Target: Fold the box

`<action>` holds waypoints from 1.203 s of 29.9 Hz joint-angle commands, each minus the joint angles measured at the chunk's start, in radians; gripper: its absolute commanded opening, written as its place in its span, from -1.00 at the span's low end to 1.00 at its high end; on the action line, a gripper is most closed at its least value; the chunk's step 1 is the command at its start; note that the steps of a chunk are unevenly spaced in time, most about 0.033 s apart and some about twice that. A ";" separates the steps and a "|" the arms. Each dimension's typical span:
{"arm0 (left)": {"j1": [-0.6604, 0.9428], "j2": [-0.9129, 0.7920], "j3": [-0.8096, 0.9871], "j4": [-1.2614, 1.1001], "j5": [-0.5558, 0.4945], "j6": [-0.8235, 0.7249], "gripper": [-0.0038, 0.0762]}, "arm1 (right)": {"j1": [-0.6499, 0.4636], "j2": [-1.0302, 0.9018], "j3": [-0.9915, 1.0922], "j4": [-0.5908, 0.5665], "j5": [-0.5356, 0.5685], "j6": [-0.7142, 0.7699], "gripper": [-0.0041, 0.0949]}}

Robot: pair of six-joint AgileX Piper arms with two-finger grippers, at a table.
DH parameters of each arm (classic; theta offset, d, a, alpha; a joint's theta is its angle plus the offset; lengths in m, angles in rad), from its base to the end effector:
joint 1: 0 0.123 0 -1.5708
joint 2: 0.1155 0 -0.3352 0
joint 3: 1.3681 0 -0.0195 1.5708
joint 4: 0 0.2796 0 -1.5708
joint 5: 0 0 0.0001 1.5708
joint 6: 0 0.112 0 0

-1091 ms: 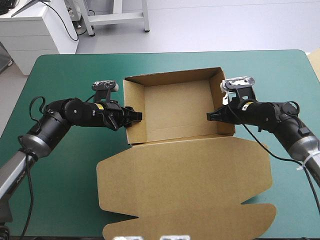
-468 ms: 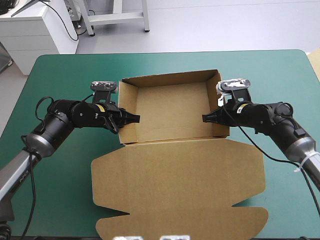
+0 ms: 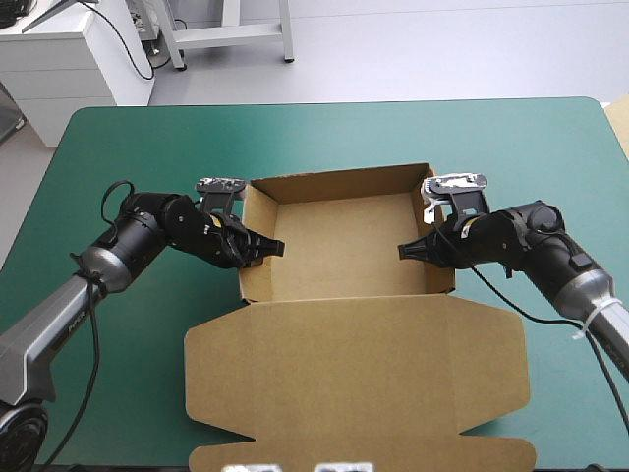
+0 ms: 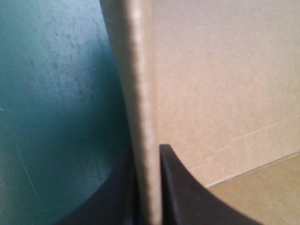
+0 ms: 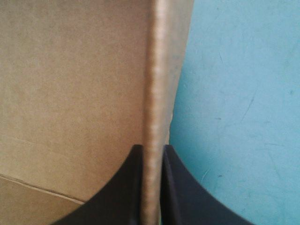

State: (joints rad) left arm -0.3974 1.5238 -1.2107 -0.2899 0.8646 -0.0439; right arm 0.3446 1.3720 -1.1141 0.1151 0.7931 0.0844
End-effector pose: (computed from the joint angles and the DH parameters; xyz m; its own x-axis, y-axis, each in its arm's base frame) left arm 0.3154 -0.1588 0.3179 -0.8968 0.1298 -0.4230 0.2727 0.9150 -0.2975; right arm 0.2932 0.1150 0.3372 -0.8235 -0.1213 -0.5543 -0.2487 0.9552 0.1605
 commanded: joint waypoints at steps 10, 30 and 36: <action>0.005 0.054 -0.072 0.138 -0.022 0.054 -0.92 | 0.001 0.158 -0.089 0.038 0.093 -0.042 -0.92; 0.005 0.317 -0.314 0.189 0.049 -0.001 -0.92 | 0.001 0.393 -0.367 0.004 0.176 -0.041 -0.91; 0.005 0.339 -0.314 0.189 0.062 0.003 -0.92 | 0.001 0.404 -0.367 -0.032 0.176 -0.041 -0.89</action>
State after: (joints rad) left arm -0.3898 1.8677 -1.5134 -0.1266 1.0351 -0.1046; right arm 0.3446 1.8098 -1.4563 0.0958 0.9852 0.0988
